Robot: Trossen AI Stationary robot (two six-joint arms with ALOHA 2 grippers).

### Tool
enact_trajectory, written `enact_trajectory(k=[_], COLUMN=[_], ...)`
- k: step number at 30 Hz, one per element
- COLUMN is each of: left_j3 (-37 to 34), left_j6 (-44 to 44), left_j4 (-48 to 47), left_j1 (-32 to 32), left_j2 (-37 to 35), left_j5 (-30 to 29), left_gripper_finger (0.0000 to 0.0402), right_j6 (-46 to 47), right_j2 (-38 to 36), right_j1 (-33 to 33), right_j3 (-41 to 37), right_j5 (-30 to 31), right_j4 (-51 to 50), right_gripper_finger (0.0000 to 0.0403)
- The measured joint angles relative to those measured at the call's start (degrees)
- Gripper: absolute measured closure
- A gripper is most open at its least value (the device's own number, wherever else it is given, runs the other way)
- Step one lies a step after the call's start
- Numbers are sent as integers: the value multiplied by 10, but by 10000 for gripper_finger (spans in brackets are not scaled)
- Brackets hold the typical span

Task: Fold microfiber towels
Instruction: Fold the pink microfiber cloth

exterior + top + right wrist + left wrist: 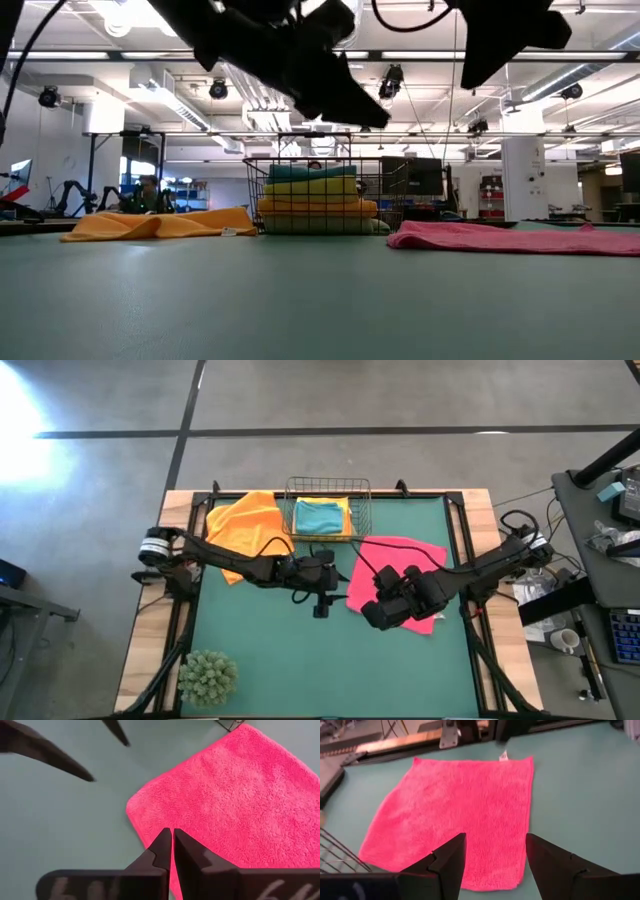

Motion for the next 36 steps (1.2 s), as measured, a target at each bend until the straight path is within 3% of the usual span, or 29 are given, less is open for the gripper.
enact_trajectory(k=[21, 27, 36], left_j3=[131, 131, 127], left_j6=[-2, -17, -31], left_j4=[-13, -40, -72], left_j1=[-1, -1, -1], left_j2=[189, 206, 205], left_j5=[-4, -47, -44], left_gripper_finger=[212, 212, 212], right_j6=[-45, -55, -67], right_j2=[-88, -92, -92], right_j1=[16, 22, 24], right_j3=[-2, -3, -3], right_j5=[1, 0, 0], right_j4=[-33, -42, -48], right_gripper_finger=[390, 390, 390])
